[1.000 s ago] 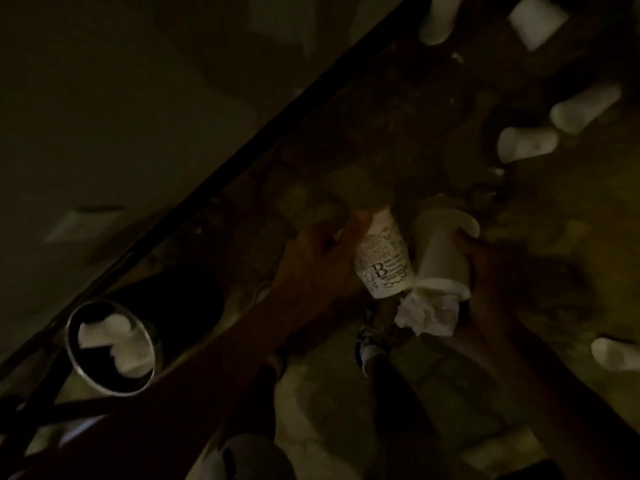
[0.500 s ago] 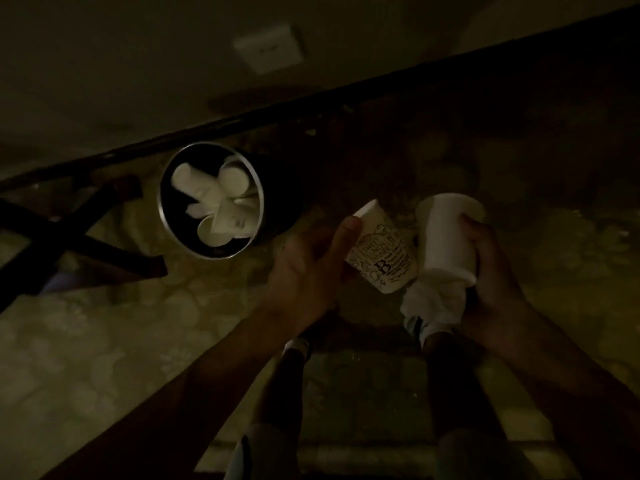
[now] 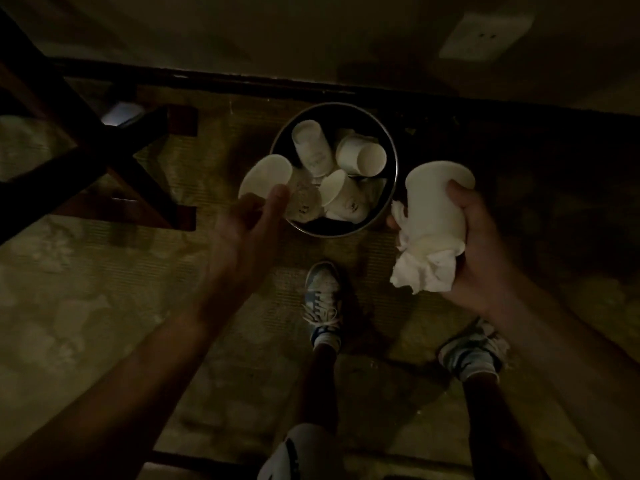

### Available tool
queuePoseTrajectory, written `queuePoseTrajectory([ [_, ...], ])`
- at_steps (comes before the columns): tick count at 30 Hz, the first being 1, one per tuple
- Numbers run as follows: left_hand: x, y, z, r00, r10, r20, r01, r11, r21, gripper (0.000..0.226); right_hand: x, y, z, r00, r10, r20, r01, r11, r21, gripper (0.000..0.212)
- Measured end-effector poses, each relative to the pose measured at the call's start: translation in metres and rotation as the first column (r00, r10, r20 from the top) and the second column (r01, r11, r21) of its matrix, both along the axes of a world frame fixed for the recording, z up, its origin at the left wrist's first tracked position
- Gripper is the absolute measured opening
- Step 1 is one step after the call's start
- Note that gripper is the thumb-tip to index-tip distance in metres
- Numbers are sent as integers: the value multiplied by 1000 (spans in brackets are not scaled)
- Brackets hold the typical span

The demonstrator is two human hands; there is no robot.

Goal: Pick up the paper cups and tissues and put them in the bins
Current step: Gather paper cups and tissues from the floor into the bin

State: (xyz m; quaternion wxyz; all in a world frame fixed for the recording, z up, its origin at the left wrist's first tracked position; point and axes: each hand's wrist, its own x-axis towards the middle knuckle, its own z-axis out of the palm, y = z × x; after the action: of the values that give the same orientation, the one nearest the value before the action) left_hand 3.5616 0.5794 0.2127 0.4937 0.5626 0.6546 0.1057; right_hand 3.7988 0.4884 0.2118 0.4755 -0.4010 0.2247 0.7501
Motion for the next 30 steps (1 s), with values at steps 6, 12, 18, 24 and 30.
queuePoseTrajectory([
  [6, -12, 42, -72, 880, -382, -281, 411, 911, 47, 51, -18, 11, -15, 997, -37, 68, 40, 998, -39, 51],
  [12, -20, 58, -135, 747, -571, -341, 620, 783, 47, 78, -18, 9, -29, 995, -75, 65, 80, 994, -76, 52],
  [18, 1, 59, -147, 704, -632, -323, 670, 742, 8, 79, -20, 5, -31, 988, -130, 78, 137, 986, -94, 61],
  [24, 7, 58, -115, 784, -539, -307, 585, 808, 75, 66, -19, 5, -33, 978, -208, 12, 208, 972, -109, 70],
  [30, 22, -6, -38, 887, -397, 236, 407, 913, 9, 44, -25, 9, -30, 958, -287, 27, 288, 944, -163, 63],
])
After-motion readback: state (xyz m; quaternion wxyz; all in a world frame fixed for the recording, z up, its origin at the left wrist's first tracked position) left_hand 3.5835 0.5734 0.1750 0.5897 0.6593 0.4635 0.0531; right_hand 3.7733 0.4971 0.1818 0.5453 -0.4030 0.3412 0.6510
